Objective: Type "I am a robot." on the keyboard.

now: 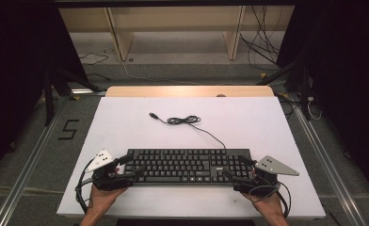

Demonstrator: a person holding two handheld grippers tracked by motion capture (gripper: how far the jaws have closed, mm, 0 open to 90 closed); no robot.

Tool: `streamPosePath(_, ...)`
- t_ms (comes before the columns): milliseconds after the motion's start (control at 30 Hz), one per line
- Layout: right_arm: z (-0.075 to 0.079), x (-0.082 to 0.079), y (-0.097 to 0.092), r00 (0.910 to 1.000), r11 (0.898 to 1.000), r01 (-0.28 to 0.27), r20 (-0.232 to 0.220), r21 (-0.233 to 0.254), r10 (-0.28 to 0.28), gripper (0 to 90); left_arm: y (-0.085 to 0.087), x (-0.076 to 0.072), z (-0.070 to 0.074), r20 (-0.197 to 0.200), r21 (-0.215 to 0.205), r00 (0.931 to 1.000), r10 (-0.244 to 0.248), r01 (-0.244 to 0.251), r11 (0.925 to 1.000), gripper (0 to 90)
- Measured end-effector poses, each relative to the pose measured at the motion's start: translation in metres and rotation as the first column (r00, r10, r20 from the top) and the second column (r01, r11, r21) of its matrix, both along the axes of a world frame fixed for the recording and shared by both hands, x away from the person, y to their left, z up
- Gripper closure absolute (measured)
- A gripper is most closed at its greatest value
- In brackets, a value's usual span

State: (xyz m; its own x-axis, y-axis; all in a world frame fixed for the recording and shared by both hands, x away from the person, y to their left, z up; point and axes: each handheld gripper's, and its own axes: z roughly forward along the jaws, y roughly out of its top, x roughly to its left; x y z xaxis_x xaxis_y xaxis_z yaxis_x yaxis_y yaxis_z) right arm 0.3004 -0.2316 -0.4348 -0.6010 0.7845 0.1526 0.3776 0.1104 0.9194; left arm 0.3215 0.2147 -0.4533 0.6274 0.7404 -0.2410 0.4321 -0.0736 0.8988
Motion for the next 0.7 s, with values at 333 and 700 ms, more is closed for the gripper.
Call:
streamPosePath(333, 0.0006, 0.0001, 0.0007, 1.0, 1.0, -0.004, 0.006, -0.005, 0.004, 22.3, -0.0003, 0.0, 0.0001, 0.002, 0.007, 1.0, -0.001, 0.001, 1.0, 23.7)
streamPosePath(700, 0.0016, 0.0015, 0.0066, 0.9997, 1.0, -0.024, -0.001, -0.002, 0.024, 22.5, -0.0004, 0.0002, -0.0001, 0.0, 0.007, 1.0, -0.001, 0.001, 1.0, 23.7)
